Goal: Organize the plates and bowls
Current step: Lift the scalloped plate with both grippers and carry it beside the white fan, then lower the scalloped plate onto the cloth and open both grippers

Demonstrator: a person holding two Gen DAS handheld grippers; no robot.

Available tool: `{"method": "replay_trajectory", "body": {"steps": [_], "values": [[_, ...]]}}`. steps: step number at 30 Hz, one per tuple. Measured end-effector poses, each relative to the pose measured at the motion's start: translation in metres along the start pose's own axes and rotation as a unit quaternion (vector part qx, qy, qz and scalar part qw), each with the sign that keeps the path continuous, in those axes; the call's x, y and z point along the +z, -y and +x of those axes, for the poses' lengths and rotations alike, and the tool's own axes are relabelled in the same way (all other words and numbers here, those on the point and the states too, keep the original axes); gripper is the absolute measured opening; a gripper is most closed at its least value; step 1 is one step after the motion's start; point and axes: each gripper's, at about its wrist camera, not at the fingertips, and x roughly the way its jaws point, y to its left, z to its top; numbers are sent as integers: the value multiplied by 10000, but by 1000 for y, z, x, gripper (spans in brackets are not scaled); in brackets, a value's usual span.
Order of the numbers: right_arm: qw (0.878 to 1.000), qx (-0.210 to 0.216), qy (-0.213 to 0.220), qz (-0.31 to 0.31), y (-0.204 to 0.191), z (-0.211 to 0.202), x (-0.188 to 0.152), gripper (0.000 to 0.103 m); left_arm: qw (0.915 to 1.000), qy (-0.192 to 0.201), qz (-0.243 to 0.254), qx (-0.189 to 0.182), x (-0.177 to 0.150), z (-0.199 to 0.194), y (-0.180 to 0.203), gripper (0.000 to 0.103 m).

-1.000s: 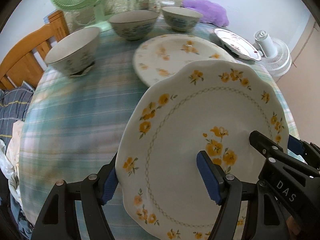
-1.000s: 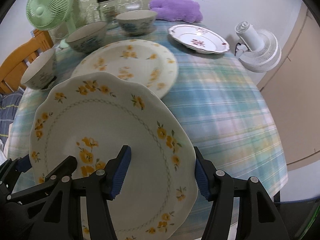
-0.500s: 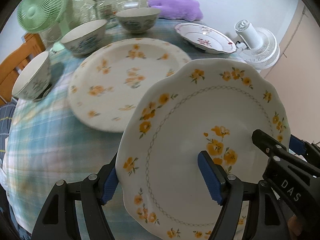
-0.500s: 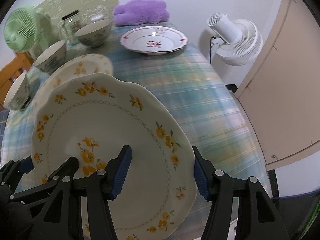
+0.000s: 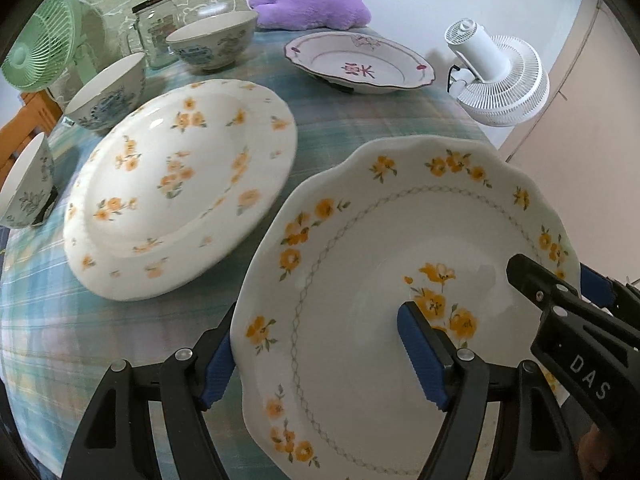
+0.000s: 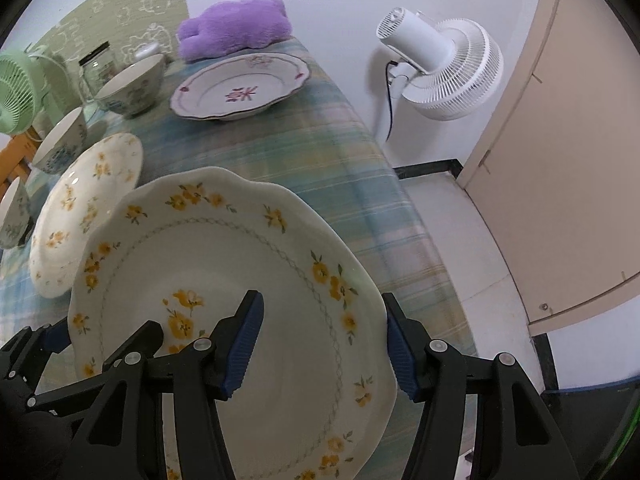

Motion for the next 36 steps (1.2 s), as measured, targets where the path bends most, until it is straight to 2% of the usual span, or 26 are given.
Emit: {"method": "replay_trajectory", "body": {"steps": [12,18,21,22,25,26,30,36], "values": [[9999,28,-108,24,17,24,13,63,9994,90,-24,322,12,14,20,78],[9996,177,-214,-3,19,25,16,65,9998,-70,-35,194,15,16,20,89],[9994,271,-200,43,22,19,18,66,9996,20,-109,247,17,7,19,94],[9995,273,-173,39,22,15,18,69,9996,51,-105,242,17,3,19,94],[9999,155,-12,-7,17,2,18,90,9996,143,-63,214,17,-7,18,96],[9999,140,54,-22,15,-3,18,92,9996,182,-35,216,16,-12,18,97],[9992,312,212,-94,1,-19,19,92,9992,342,-63,194,15,-29,5,102],[9964,503,584,-346,-34,-46,19,92,9974,574,-335,270,13,-50,-32,102]]}}
